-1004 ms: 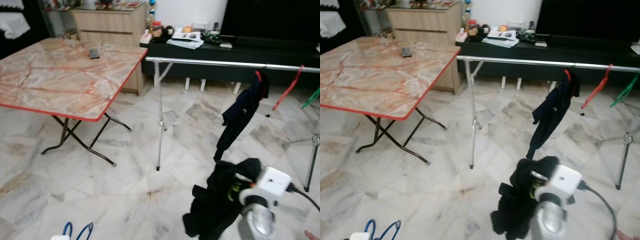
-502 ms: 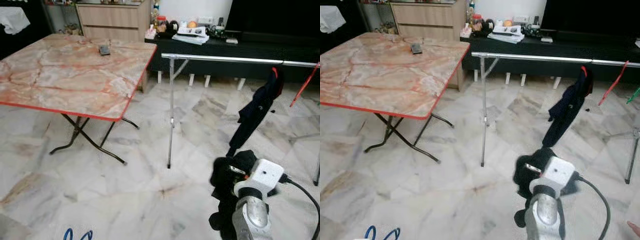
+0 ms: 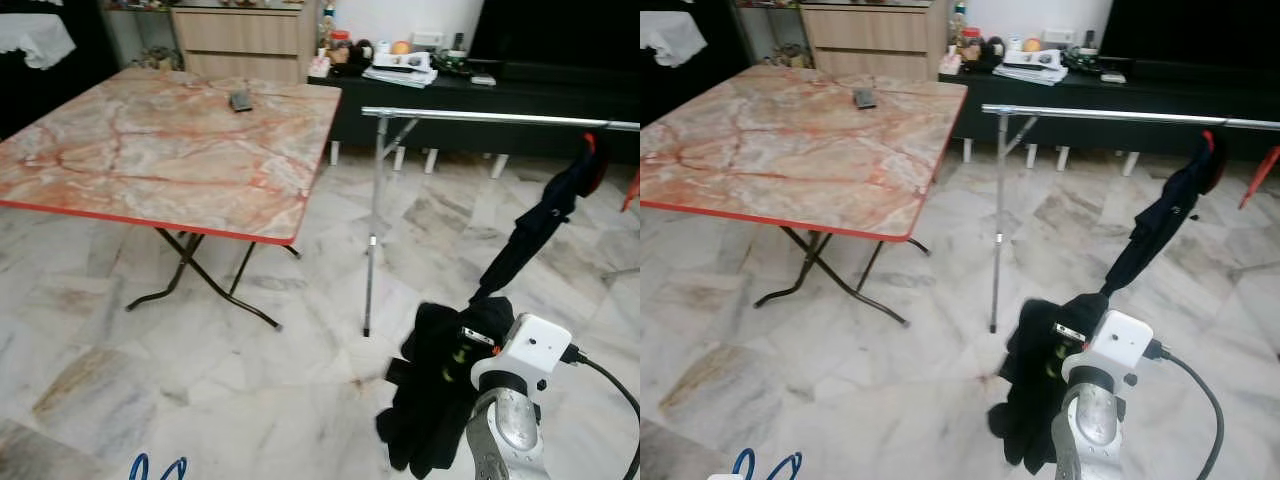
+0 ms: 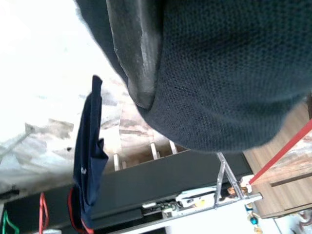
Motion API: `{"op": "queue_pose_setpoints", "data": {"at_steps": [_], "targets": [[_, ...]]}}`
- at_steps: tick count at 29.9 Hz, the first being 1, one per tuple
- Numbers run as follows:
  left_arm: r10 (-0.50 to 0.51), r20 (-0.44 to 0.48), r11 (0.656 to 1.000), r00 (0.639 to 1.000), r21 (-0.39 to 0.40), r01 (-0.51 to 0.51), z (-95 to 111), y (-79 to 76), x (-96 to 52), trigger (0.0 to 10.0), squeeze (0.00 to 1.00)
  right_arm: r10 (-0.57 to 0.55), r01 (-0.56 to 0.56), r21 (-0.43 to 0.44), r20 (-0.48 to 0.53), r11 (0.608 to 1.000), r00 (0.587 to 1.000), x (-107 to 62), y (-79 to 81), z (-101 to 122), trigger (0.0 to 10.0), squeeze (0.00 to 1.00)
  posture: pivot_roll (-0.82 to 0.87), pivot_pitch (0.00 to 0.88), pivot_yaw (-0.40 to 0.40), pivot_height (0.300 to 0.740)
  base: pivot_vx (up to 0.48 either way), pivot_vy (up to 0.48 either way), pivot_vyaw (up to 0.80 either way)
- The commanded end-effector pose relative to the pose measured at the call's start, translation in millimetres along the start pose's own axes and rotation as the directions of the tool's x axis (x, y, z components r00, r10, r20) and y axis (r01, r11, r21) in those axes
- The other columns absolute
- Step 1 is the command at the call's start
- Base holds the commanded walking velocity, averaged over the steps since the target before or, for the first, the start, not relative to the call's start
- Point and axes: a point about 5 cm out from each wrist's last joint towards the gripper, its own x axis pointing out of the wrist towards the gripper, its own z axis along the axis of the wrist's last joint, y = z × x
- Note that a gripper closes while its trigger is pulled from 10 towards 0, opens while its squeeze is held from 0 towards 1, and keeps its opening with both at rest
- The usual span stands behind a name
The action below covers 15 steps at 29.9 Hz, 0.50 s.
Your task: Hang hanger
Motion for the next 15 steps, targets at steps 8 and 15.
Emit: {"op": "queue_pose_setpoints", "data": {"at_steps": [8, 15], "targets": [[0.013, -0.017, 1.0, 1.0, -0.013, -0.013, -2.2, 0.6, -0.1, 10.0, 0.0, -0.02, 0.02, 0.005, 0.03, 1.0, 0.999, 3.0, -3.8, 6.2, 10.0, 0.0, 0.09, 0.08, 0.022, 0.74, 0.0, 0.359, 0.0], [0.006, -0.02, 1.0, 1.0, -0.02, -0.006, -3.6, -2.0, -0.1, 10.0, 0.0, 0.002, -0.002, 0.004, 0.041, 1.0, 0.999, 4.9, 1.7, 10.3, 10.0, 0.0, 0.05, 0.089, 0.02, 0.74, 0.0, 0.355, 0.0]]}}
